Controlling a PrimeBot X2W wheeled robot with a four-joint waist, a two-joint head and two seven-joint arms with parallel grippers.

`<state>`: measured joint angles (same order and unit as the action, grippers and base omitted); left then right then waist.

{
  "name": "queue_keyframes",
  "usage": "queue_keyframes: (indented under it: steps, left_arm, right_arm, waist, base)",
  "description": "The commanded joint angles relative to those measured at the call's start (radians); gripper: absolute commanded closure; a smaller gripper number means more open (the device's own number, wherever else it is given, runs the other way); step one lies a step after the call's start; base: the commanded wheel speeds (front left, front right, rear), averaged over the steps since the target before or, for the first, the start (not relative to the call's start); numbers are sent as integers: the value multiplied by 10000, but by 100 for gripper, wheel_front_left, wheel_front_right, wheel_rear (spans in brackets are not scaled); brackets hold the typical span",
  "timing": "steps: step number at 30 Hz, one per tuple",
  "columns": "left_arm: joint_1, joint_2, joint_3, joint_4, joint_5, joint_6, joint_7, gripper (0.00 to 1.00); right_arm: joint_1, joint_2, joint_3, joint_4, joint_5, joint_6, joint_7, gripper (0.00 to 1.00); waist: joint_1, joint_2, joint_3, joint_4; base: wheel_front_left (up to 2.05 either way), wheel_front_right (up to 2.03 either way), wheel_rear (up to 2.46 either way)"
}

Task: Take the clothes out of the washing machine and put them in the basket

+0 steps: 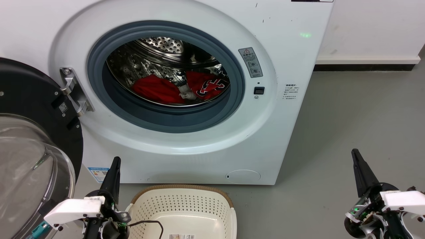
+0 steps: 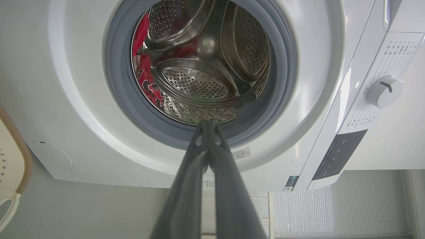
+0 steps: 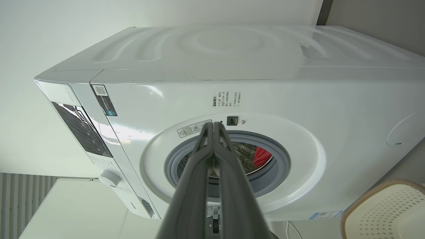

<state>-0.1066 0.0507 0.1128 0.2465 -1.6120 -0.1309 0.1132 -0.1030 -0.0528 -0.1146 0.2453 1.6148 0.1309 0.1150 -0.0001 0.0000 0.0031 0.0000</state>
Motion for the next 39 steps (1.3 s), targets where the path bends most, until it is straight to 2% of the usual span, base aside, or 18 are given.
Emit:
queue_keyframes:
  steps: [1,39]
  left_arm:
    - [-63,-10,28,-7,-22,-21,44,100]
    - [-63,-10,28,-8,-22,-21,44,100]
  right_arm:
    - [-126,39,1,14,-45,-3,10,100]
    - [-126,40,3,14,-43,-3,6,100]
  waist:
    - [1,0,0,0]
    - [1,0,0,0]
  base:
    - [0,0,0]
    - [0,0,0]
